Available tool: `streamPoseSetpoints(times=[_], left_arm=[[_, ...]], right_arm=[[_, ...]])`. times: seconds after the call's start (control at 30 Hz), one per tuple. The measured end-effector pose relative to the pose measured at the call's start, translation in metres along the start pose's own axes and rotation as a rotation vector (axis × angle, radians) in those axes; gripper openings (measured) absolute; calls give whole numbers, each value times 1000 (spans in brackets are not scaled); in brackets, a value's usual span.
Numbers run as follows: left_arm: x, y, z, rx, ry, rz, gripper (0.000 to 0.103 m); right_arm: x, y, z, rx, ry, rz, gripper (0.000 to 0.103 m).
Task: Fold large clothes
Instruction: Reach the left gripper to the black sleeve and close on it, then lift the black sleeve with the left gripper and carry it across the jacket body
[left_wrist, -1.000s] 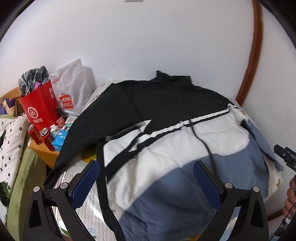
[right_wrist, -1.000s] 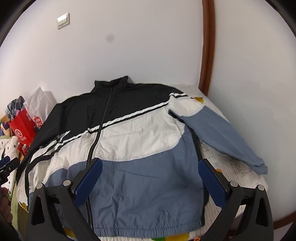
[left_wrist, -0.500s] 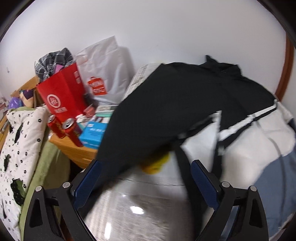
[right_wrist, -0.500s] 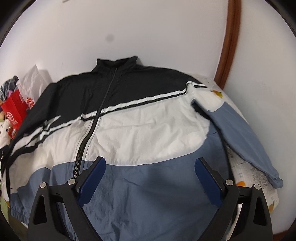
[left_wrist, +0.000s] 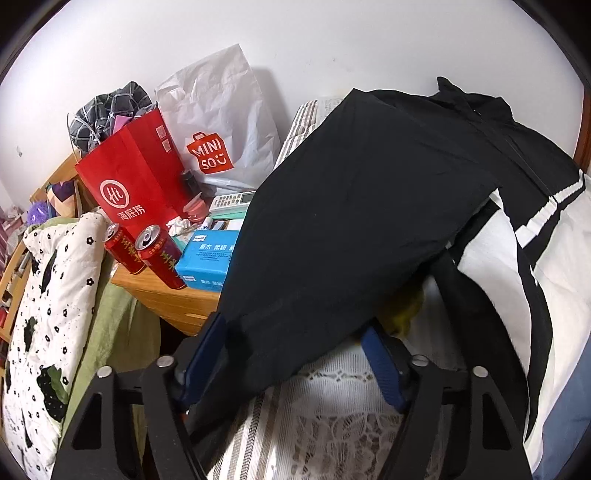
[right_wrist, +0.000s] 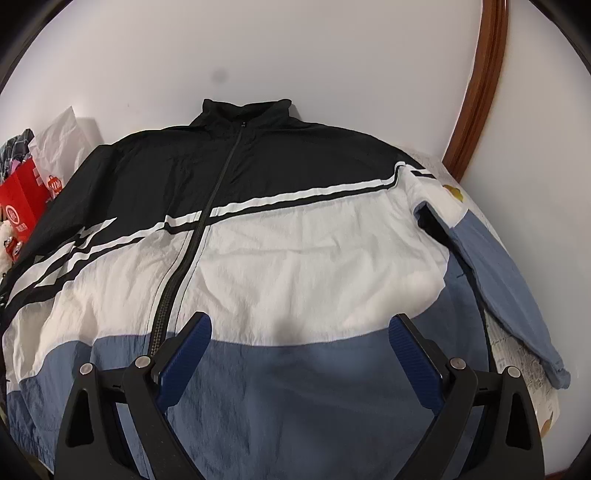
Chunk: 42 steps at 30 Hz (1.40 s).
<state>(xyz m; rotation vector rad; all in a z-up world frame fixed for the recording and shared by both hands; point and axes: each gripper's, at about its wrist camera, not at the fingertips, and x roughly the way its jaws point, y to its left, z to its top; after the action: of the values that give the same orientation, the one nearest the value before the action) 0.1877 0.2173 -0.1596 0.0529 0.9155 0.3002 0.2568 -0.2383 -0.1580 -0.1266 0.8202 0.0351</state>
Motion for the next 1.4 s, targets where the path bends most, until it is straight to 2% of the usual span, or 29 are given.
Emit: streamPoseSetpoints(times=[0.13, 0.2, 0.3, 0.43, 0.6, 0.73, 0.9, 1.17, 1.27, 1.4], left_arm=[[0, 4, 5, -39, -1, 12, 23], [1, 6, 8, -56, 6, -4, 12], [-5, 9, 15, -81, -1, -9, 9], [-28, 9, 34, -113, -53, -23, 8], [-59, -6, 66, -134, -135, -93, 8], [-81, -34, 95, -115, -201, -170, 8], [-95, -90, 128, -73, -247, -299, 8], [-89, -188, 156, 34, -236, -437, 8], [-82, -219, 152, 68, -191, -468, 8], [-62, -247, 143, 104, -112, -469, 8]], right_arm=[[-2, -2, 6, -4, -8, -12, 96], [-3, -5, 8, -1, -13, -9, 96], [-7, -10, 12, -3, -23, -6, 96], [-18, -17, 17, -16, -54, 3, 96], [-27, -27, 22, -12, -83, 21, 96], [-30, -37, 27, -3, -101, 32, 96], [-30, -51, 32, 2, -116, 38, 96], [-18, -75, 32, 16, -115, 41, 96], [-11, -83, 29, 15, -106, 32, 96], [-3, -92, 22, 23, -89, 25, 96]])
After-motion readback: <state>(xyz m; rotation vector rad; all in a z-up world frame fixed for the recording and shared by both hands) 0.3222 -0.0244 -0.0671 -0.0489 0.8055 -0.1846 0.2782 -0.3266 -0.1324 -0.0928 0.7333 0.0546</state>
